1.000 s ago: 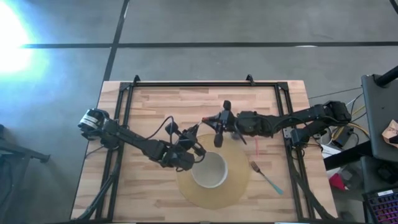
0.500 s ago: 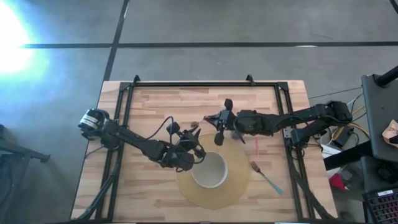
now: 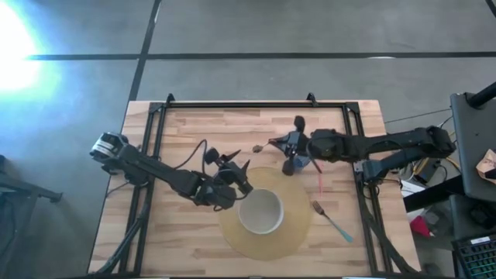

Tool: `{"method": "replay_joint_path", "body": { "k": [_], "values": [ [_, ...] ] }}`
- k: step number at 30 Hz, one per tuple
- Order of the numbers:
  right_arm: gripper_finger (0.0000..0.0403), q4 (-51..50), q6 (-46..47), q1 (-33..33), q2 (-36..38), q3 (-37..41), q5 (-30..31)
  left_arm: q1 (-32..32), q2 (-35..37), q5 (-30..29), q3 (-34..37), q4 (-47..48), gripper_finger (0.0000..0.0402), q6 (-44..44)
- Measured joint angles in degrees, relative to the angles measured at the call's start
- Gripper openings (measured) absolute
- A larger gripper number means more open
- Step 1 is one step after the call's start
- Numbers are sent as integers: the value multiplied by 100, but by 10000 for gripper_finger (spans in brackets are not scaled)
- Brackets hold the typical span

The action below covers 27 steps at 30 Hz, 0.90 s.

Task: Pick & Place Utensil
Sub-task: Put the orange spoon into the white bowl on the brown placemat

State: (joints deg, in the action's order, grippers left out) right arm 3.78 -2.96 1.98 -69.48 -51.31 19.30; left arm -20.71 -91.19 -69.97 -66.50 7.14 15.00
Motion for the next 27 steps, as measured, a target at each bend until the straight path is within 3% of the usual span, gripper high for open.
{"method": "replay_joint_path", "body": {
  "k": [3, 7, 15, 19, 27],
  "values": [
    [8, -282, -9, -172, 289, 0, -125, 0, 230, 68, 0, 350, 212, 47],
    [8, -400, 112, -610, 675, 0, -960, 0, 593, 194, 0, 1151, 211, 399],
    [8, -437, 680, -1747, 975, -89, -2657, 103, 1263, 343, 15, 3277, 209, 2409],
    [8, -581, 999, -2187, 760, -380, -3538, 156, 1419, 341, 17, 3881, 209, 3136],
    [8, -1584, 1087, -2470, -386, -1460, -5005, 363, 1435, 778, 81, 3908, 208, 3170]
  ]
}}
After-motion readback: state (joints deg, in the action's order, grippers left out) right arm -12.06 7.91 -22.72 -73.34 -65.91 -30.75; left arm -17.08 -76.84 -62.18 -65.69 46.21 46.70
